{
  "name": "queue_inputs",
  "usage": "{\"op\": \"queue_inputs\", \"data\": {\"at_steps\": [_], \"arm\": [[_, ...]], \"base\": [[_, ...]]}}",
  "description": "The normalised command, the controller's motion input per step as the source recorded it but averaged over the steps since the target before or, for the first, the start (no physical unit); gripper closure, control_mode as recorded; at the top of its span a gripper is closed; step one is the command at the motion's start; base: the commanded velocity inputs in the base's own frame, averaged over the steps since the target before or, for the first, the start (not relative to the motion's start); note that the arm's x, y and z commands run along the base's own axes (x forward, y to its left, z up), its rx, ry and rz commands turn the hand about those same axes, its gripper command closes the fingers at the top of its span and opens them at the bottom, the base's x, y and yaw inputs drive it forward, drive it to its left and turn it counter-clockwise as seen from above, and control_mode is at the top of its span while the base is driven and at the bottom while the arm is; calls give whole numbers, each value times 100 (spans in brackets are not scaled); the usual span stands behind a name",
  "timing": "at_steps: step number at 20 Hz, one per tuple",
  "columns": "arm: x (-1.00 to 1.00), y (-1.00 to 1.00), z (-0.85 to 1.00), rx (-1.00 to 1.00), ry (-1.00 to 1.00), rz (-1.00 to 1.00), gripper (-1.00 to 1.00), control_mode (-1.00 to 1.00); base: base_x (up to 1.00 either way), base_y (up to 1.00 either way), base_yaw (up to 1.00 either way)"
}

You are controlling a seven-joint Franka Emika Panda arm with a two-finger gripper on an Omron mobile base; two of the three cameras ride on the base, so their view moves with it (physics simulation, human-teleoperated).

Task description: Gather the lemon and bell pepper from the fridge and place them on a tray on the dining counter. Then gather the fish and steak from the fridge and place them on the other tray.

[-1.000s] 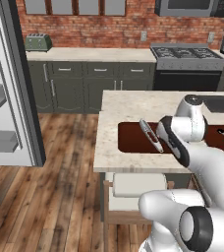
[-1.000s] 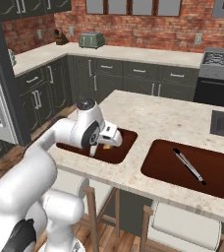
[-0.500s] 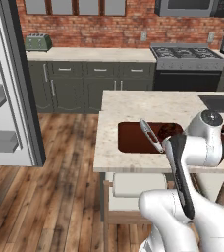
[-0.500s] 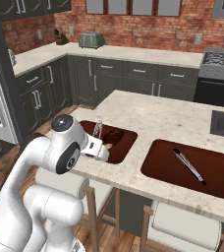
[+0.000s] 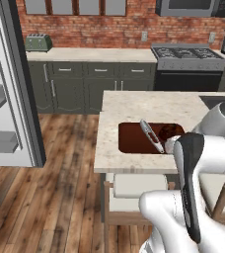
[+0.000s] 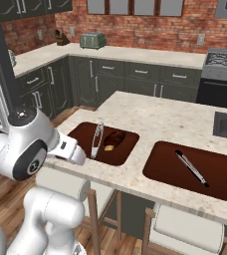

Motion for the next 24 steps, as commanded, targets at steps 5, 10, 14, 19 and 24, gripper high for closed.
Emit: {"op": "queue_inputs", "data": {"at_steps": [5,10,14,19,24], "arm": [[-89,61,8,0,-9,0,-100,-100],[-13,39,-8,0,0,0,-100,-100],[-10,3,-8,-4,-3,0,-100,-100],[-35,12,-15,-1,-6,1,-100,100],[0,0,0,0,0,0,-100,100]], "base": [[0,0,0],[0,0,0],[0,0,0],[-29,17,2],[-88,68,14]]}}
